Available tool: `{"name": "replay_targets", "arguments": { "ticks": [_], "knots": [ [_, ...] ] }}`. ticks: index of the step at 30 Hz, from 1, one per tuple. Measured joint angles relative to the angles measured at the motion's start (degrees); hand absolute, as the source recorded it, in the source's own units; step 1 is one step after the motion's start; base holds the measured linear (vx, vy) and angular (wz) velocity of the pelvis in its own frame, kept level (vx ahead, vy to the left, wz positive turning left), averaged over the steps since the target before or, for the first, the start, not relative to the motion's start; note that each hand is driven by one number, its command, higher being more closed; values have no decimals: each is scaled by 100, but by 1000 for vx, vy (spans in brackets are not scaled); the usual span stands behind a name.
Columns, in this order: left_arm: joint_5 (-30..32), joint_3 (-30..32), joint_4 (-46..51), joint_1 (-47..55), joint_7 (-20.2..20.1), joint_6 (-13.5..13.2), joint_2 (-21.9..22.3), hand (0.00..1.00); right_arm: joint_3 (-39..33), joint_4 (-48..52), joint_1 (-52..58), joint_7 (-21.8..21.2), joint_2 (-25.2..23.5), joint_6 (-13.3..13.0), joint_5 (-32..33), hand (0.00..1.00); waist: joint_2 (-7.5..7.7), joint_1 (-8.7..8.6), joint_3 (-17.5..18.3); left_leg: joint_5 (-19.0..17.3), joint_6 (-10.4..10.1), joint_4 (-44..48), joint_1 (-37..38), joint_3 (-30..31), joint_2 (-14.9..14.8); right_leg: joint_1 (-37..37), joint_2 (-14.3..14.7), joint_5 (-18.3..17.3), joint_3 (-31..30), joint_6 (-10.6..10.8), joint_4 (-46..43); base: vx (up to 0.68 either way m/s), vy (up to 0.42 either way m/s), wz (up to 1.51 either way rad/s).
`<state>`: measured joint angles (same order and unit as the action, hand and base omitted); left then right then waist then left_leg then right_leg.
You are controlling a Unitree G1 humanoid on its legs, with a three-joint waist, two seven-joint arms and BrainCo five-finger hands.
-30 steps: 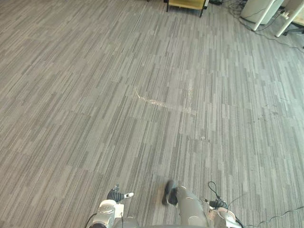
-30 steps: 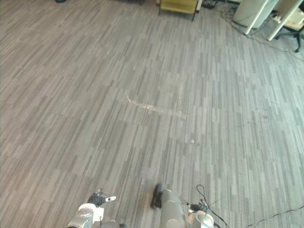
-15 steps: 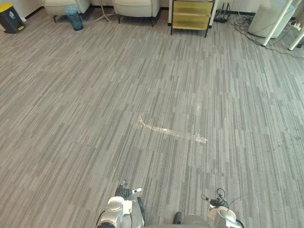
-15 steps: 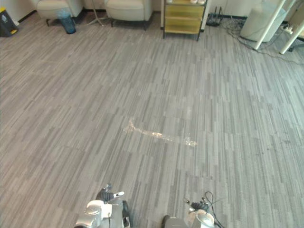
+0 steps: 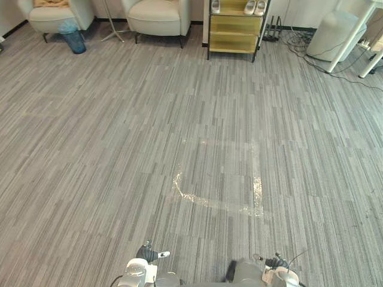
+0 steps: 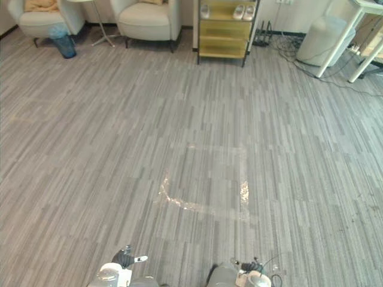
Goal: Pick up cushions and gather them together orderly.
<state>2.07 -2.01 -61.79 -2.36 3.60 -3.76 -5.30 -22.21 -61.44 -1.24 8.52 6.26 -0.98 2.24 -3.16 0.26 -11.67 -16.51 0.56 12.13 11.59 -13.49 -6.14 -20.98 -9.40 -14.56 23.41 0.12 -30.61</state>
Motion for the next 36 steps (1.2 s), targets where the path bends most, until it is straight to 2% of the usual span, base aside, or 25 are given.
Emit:
{"name": "replay_targets", "arguments": {
  "ticks": [1, 2, 3, 5, 6, 7, 9, 10, 11, 12, 14, 17, 18, 20, 21, 22, 23, 24, 26, 27, 30, 32, 34, 35, 36],
  "knots": [
    [0, -22, 5, 33, -1, -4, -11, 0, 3, 10, 86, 4, -4, -2, 1, 0, 66, -50, 36, 8, -265, -27, 160, -2, -46, -83, 93, 694, -101, -22, 832, 688, -302, 51],
    [4, -7, -26, 78, 2, -9, 15, 0, 13, -31, 274, -5, 20, 9, 3, 0, 85, -82, 42, -97, -599, 1, 373, 54, -95, -86, 183, 1846, -275, -476, 1224, 717, -301, 12],
    [-4, -9, -83, 82, 2, -10, 120, 0, -6, -57, 218, -1, 74, 33, 4, 0, -114, -6, 69, -73, -672, 41, 409, 46, -315, -101, 354, 1763, -268, -495, 1035, 599, -251, -2],
    [0, -9, -88, -67, -12, -38, 233, 0, -44, -48, 59, -9, 74, 25, 2, 0, -80, -61, 26, 168, -749, 158, 260, 289, -300, -94, 314, 1264, -288, -574, 685, 496, -252, 1],
    [0, -5, -77, -106, -11, -71, 281, 0, -81, -46, 72, -13, 84, 2, 2, 0, -79, -88, 22, 488, -775, 479, 218, 290, -335, 78, 352, 961, -247, -517, 555, 431, -261, 17],
    [0, -2, -83, -119, -11, -80, 293, 0, -78, -51, 79, -21, 64, -4, 2, 0, -100, -93, 23, 637, -868, 963, 99, 360, -441, 261, 415, 828, -216, -523, 566, 385, -242, 10],
    [-4, 79, -76, -87, -20, -79, 296, 0, 23, -63, 126, -67, 44, 12, 11, 0, -111, -82, 8, 1477, -792, 2678, -569, 519, -675, 711, 529, 547, -249, -486, 725, 365, -170, -11],
    [-6, 95, -77, 21, -29, -75, 283, 0, 44, -65, 147, -77, 48, 18, 12, 0, -148, -38, -48, 1507, -644, 4011, -1099, 507, -945, 1146, 679, 409, -307, -586, 967, 391, -81, -24],
    [-8, 112, -53, 51, -41, -71, 275, 0, 41, -65, 114, -74, 49, 27, 16, 0, -199, -27, -98, 1145, -455, 4642, -1453, 457, -1056, 1455, 762, 332, -339, -609, 1113, 349, -48, -25],
    [-15, 123, 33, 44, -37, -66, 250, 0, 3, -89, 135, -69, 56, 50, 18, 0, -181, -9, -118, 827, -408, 4882, -1845, 385, -997, 1782, 768, 279, -389, -589, 1287, 348, -50, -20],
    [-47, 172, 162, 100, -23, -83, 250, 0, -13, -140, 118, -51, 56, 62, 27, 0, -189, 78, -123, 509, -371, 4521, -2254, 54, -884, 2130, 744, 250, -524, -525, 1500, 391, 1, -41],
    [-116, 242, 259, 89, -23, -88, 273, 0, -87, -145, 65, -15, 57, 56, 25, 0, -172, 202, -125, 379, -442, 2550, -2560, -263, -367, 2582, 574, 190, -778, -231, 1781, 377, 80, -43],
    [-118, 241, 271, 94, -20, -91, 285, 0, -135, -146, 66, 2, 54, 55, 24, 0, -173, 221, -125, 463, -447, 1740, -2556, -249, -167, 2723, 527, 128, -838, -125, 1869, 505, 169, -35],
    [-127, 231, 271, 121, -22, -93, 319, 0, -142, -147, 89, 12, 60, 56, 19, 0, -219, 260, -86, 1104, -472, 339, -2525, -72, 103, 2930, 547, -40, -952, 126, 1983, 449, 188, -35],
    [-141, 227, 272, 134, -28, -96, 318, 0, -114, -155, 95, 15, 34, 59, 11, 0, -176, 321, -59, 1546, -160, 436, -2546, 26, 141, 2991, 530, -174, -1059, 218, 1960, 385, 170, -26],
    [-141, 212, 274, 109, -41, -95, 187, 0, -101, -188, 85, 12, -59, 58, 12, 0, 8, 315, 20, 1255, 38, 681, -2596, -9, 319, 3031, 366, -338, -1152, 359, 1864, 514, 165, -9],
    [-141, 204, 245, 73, -45, -81, 142, 0, -111, -250, 143, 9, -95, 58, 9, 0, 213, 283, 122, 926, 100, 911, -2665, -37, 472, 2977, 169, -473, -1183, 451, 1537, 552, 132, 12],
    [-140, 198, 222, 61, -40, -81, 123, 0, -125, -248, 166, 10, -100, 57, 5, 0, 257, 282, 131, 768, 138, 1046, -2640, -35, 524, 2844, 76, -479, -1259, 466, 1094, 556, 140, 16],
    [-142, 29, 89, 7, -46, -63, 31, 0, -133, -252, 210, 7, -136, 60, -4, 0, 306, 286, 135, 492, 204, 1099, -2288, -3, 644, 2231, -171, -340, -1494, 802, -705, 562, 152, 21],
    [-139, -52, 26, 20, -44, -46, -10, 0, -133, -254, 199, -8, -155, 68, -6, 0, 313, 281, 137, 399, 217, 957, -1904, 31, 712, 2028, -316, -462, -1395, 847, -1399, 554, 99, 23],
    [-144, -243, 32, 85, -37, -46, -26, 0, -121, -241, 191, -48, -143, 44, -14, 0, 202, 243, 208, 383, 211, 363, -1059, 172, 693, 1633, -517, -686, -286, 478, -1164, 531, 1, 22],
    [-169, -243, 47, 77, -30, -47, -23, 0, -126, -229, 145, -72, -124, 31, -11, 0, 145, 241, 208, 376, 195, 210, -893, 220, 620, 1319, -476, -670, -120, 465, -757, 393, -72, 20],
    [-174, -257, 45, 86, -27, -45, 1, 0, -115, -211, 79, -75, -14, 16, -10, 0, 3, 196, 155, 270, 13, 88, -627, 311, 388, 944, -263, -371, -299, 421, -32, 384, -142, 18],
    [-175, -296, 33, 109, -21, -45, -24, 0, -109, -216, 93, -75, -2, 20, -9, 0, 12, 185, 146, 222, -82, 89, -525, 335, 315, 804, -122, 7, -559, 438, 448, 365, -222, 26],
    [-178, -367, 30, 143, -13, -47, -70, 0, -103, -230, 155, -74, -19, 22, -8, 0, 94, 181, 160, 131, -251, 102, -411, 373, 298, 785, 10, 631, -956, 379, 1061, 379, -257, 35]
  ]
}}
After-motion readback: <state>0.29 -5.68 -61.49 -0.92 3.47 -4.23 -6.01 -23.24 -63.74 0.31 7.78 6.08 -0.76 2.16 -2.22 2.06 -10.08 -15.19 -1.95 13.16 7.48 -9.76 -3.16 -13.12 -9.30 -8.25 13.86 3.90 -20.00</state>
